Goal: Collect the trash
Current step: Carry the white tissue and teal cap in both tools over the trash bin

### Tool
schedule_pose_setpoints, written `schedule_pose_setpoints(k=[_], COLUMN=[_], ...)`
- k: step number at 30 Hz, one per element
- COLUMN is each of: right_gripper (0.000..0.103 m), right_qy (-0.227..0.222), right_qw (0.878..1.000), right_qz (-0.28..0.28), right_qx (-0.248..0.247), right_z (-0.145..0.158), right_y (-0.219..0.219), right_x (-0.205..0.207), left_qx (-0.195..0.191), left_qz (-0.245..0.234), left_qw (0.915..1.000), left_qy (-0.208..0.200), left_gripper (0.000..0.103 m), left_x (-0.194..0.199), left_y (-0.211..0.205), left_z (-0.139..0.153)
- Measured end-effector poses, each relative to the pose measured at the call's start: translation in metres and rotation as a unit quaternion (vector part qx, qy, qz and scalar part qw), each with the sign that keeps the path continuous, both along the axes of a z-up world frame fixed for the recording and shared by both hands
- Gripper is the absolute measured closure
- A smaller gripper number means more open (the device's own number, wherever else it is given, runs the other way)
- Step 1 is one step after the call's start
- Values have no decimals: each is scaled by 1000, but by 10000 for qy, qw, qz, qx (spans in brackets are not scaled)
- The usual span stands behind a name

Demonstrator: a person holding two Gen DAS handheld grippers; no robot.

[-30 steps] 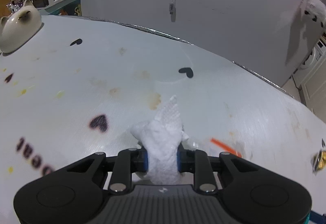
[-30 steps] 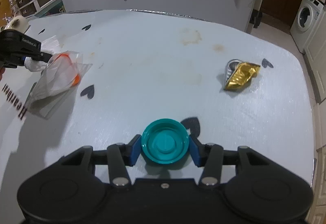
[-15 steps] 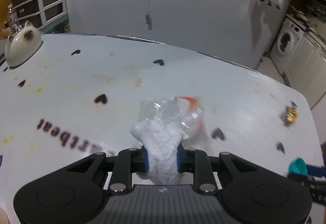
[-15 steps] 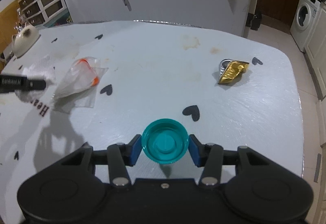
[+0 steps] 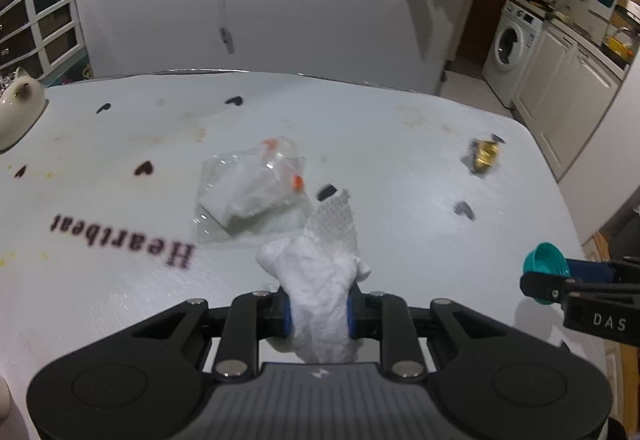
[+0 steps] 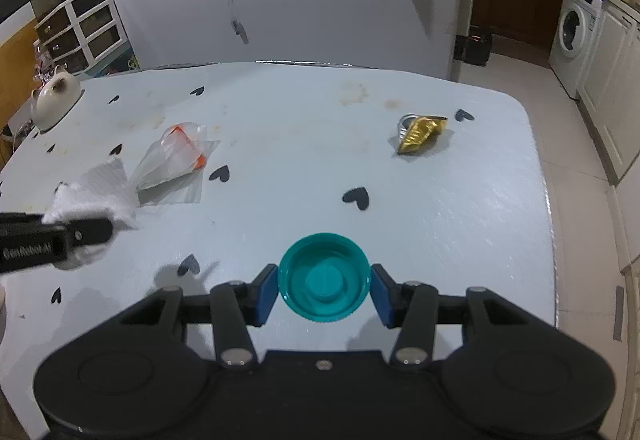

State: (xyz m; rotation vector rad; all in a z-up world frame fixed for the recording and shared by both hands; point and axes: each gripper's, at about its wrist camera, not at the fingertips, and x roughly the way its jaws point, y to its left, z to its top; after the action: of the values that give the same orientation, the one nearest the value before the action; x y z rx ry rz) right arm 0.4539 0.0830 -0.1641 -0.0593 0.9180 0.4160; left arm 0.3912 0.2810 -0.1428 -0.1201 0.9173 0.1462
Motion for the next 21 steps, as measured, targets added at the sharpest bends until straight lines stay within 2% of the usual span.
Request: schedule_pose_setpoints(k=[10,21], right_gripper=[53,53], right_qy=[-17,-128], right_qw=[9993,9973], right_qz=[-377,-726], right_qx=[-51,31], right_z=[7,14], right_y=[-33,-93], right_x=[-39,-68], left_qx=[129,241], left_qz=[-396,-592], left_qw=[9991,9980], left_qy=[58,35], left_gripper=[78,78], left_x=[-23,-39], left_y=[-49,-119], left_z=[4,8])
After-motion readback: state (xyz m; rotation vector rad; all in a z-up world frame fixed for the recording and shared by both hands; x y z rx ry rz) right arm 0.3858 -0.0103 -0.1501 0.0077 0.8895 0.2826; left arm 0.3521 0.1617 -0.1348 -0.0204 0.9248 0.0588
